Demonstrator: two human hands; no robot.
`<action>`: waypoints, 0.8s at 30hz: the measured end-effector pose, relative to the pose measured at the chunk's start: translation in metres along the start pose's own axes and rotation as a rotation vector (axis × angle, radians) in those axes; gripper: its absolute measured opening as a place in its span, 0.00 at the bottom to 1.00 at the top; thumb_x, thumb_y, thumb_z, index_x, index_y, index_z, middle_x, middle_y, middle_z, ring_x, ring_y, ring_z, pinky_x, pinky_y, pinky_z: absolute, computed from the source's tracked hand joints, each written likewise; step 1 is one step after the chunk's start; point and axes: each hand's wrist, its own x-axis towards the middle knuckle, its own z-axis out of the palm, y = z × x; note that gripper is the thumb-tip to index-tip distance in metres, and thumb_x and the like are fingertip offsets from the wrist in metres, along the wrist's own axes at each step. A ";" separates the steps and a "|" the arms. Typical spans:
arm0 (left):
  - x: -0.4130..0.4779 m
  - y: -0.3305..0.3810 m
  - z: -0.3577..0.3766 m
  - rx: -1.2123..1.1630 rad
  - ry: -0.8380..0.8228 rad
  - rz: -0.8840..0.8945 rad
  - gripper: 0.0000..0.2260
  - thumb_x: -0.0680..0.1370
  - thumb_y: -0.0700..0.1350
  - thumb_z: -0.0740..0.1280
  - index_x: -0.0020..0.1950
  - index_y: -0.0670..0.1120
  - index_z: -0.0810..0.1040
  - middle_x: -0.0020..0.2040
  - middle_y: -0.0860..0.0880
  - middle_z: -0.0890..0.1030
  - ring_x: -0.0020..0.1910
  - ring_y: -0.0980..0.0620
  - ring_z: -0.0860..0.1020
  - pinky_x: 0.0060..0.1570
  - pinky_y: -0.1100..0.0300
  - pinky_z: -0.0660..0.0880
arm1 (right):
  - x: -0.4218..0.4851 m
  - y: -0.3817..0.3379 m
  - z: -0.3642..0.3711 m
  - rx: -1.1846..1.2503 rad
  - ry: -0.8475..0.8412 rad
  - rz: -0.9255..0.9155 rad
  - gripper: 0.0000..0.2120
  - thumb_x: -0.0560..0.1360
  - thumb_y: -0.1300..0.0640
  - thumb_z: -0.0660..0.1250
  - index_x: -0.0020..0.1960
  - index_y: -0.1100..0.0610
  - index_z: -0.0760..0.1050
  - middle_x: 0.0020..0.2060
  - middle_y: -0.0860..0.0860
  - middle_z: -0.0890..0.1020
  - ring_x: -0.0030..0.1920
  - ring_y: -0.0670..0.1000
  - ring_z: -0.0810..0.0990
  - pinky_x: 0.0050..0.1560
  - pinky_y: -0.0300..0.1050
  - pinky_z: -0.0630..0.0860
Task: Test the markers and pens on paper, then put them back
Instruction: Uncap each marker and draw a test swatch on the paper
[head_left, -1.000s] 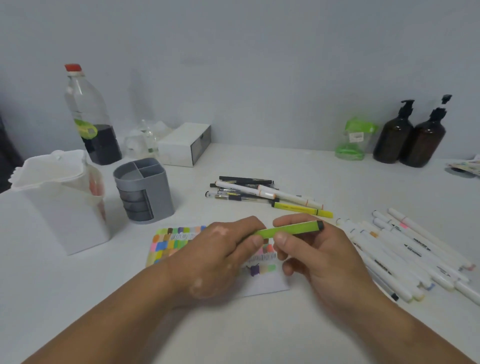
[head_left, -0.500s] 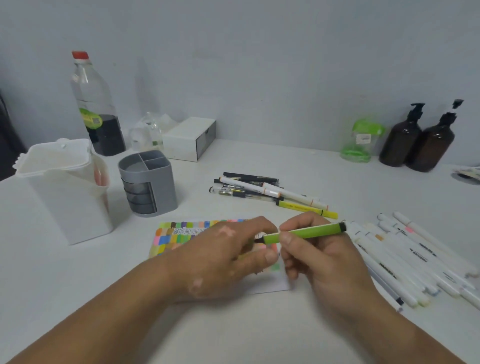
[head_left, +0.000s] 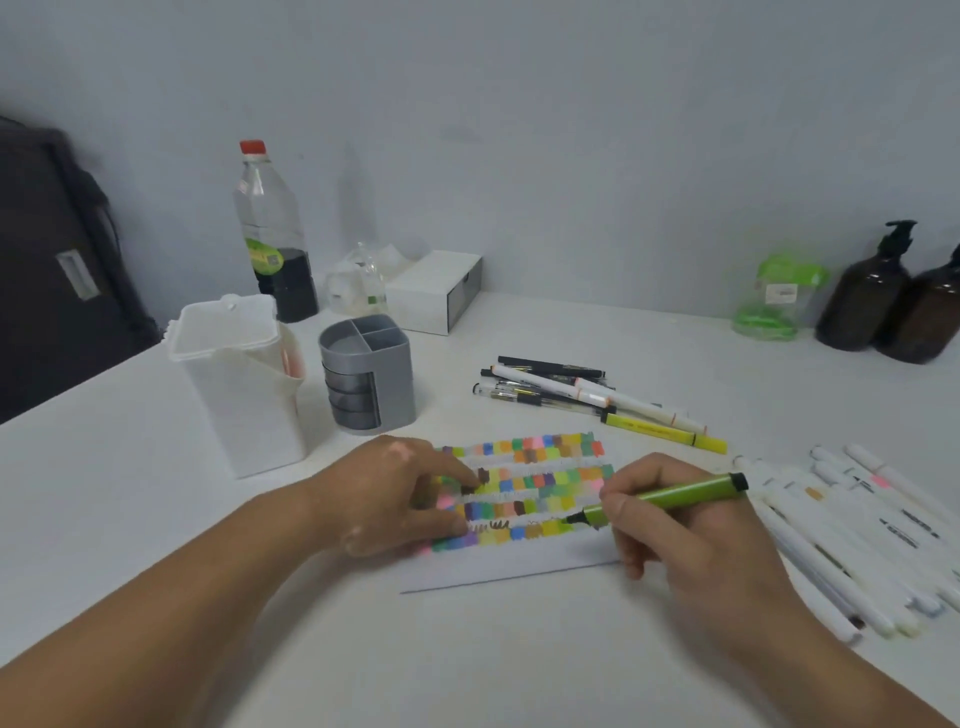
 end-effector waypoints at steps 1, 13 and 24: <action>0.004 0.002 0.002 -0.009 0.009 0.014 0.21 0.75 0.65 0.68 0.68 0.65 0.75 0.49 0.59 0.77 0.44 0.59 0.74 0.43 0.65 0.70 | 0.001 -0.003 0.006 0.001 -0.023 0.018 0.03 0.69 0.56 0.70 0.38 0.54 0.82 0.26 0.53 0.78 0.26 0.50 0.75 0.29 0.41 0.75; -0.008 -0.032 -0.001 -0.226 0.074 0.028 0.16 0.70 0.64 0.75 0.57 0.64 0.82 0.44 0.57 0.76 0.45 0.61 0.73 0.40 0.71 0.64 | 0.016 0.001 0.093 -0.082 -0.215 0.183 0.03 0.67 0.56 0.69 0.38 0.54 0.81 0.24 0.54 0.78 0.25 0.52 0.74 0.27 0.42 0.73; -0.004 -0.032 -0.004 -0.210 -0.023 0.016 0.23 0.67 0.66 0.77 0.60 0.66 0.79 0.47 0.62 0.73 0.46 0.70 0.70 0.38 0.73 0.64 | 0.014 0.009 0.093 -0.285 -0.225 0.142 0.05 0.73 0.60 0.72 0.41 0.51 0.82 0.25 0.52 0.80 0.23 0.47 0.73 0.24 0.38 0.67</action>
